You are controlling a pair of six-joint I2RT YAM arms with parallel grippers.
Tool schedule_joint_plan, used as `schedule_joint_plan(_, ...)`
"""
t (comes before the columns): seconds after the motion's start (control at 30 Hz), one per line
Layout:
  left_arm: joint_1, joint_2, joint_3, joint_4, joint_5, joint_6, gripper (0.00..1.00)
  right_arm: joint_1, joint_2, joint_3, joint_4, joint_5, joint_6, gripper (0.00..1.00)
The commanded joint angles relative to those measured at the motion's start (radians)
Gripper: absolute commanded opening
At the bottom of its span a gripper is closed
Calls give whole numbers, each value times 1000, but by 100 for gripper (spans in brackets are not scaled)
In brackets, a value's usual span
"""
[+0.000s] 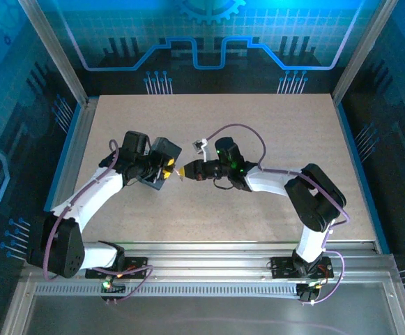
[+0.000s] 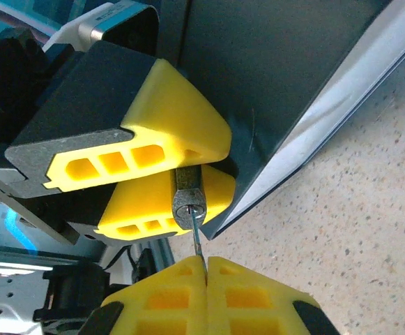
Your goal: Unlock a padlock with a key
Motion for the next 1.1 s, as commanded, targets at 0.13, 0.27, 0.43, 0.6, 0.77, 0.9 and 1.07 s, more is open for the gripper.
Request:
schedule_joint_plan(0.13,6,-26,41,4,4,38,0,25,-30,-55,35,-49,27,0)
schedule_joint_plan(0.27,6,-19,49,-2,9,49,0,27,-54,-68,-1,-40,1,0)
schedule_joint_plan(0.43,5,13,77,-14,75,99,0,24,-80,-63,-40,-34,-34,0)
schedule_joint_plan(0.6,5,40,110,-67,135,157,0,21,-117,-77,-89,-25,-80,0)
schedule_joint_plan(0.77,5,36,133,-132,136,178,0,14,-170,-91,-144,2,-122,0)
schedule_joint_plan(0.9,3,34,149,-156,159,193,0,-4,-198,-135,-165,16,-138,0)
schedule_joint_plan(1.07,-4,31,146,-163,180,188,0,-9,-223,-151,-173,19,-157,0)
